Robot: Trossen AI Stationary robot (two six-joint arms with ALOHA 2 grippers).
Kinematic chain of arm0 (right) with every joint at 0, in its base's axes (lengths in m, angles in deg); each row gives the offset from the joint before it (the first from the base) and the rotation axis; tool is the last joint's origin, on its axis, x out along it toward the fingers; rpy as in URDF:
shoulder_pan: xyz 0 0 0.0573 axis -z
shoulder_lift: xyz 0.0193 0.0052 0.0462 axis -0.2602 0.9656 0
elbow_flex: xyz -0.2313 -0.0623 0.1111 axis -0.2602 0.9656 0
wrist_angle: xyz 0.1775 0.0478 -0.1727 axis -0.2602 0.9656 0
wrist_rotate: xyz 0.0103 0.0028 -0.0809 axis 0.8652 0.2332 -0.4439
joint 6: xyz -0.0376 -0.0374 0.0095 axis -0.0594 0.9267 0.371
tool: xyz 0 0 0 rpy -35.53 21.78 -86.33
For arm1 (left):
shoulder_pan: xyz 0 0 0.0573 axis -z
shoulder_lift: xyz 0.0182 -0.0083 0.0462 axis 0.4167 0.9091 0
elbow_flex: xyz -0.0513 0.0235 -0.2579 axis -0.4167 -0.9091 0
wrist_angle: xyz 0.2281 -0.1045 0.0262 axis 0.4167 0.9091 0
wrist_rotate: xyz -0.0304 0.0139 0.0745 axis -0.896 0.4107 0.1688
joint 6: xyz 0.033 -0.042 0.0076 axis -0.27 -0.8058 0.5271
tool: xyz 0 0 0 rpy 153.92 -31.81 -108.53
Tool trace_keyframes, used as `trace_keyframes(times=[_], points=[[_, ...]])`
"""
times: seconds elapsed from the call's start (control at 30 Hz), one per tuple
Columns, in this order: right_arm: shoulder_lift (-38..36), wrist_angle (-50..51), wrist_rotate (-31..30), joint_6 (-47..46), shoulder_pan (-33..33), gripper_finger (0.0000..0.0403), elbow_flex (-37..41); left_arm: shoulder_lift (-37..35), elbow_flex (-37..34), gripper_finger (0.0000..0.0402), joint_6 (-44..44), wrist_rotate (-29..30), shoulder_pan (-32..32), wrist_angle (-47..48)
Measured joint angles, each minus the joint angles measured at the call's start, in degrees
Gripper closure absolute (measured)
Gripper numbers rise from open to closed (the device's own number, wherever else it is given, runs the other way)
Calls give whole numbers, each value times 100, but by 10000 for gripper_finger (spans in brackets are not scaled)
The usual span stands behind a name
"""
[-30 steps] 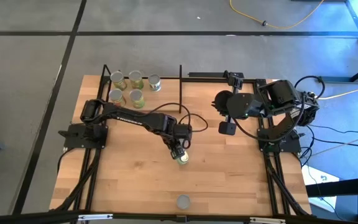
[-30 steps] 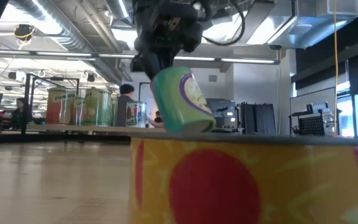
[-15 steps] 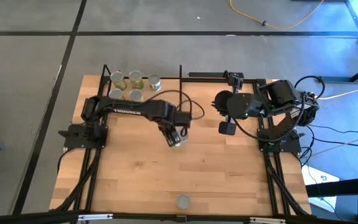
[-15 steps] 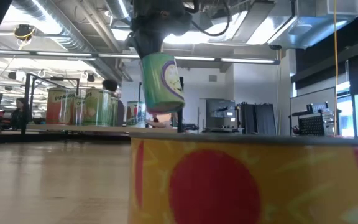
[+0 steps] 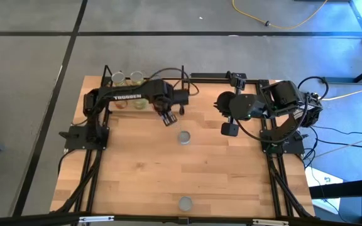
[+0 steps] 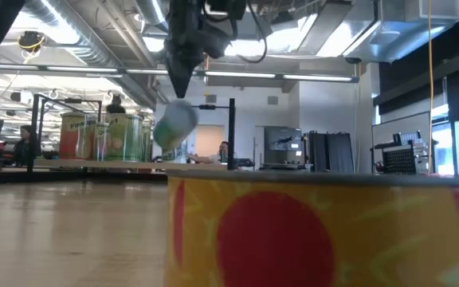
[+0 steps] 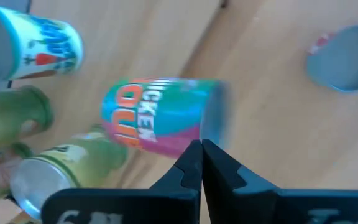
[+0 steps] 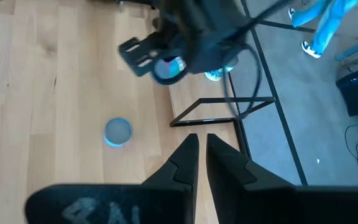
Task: Pick and place cans onto a shelf
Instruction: Put the canned chicken soup on the shelf
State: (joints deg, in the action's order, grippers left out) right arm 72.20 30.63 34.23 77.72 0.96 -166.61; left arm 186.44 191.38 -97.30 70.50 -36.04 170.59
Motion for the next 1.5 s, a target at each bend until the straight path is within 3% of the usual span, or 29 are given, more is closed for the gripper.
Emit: trace_keyframes(times=[0.3, 0.8, 1.07, 1.3, 1.5], points=[[0, 0, 0, 101, 1, 368, 0, 0, -2, 401, 307, -46, -513, -13], [0, 0, 0, 131, 0, 368, 0, 0, -4, 401, 317, -176, -508, -72], [0, 0, 0, 131, -1, 368, 0, 0, -9, 401, 200, 526, -570, -57], [0, 0, 0, 131, 0, 368, 0, 0, -9, 401, 105, 577, -1153, -22], [0, 0, 0, 131, 0, 368, 0, 66, -13, 401, 164, 238, -1713, -83]])
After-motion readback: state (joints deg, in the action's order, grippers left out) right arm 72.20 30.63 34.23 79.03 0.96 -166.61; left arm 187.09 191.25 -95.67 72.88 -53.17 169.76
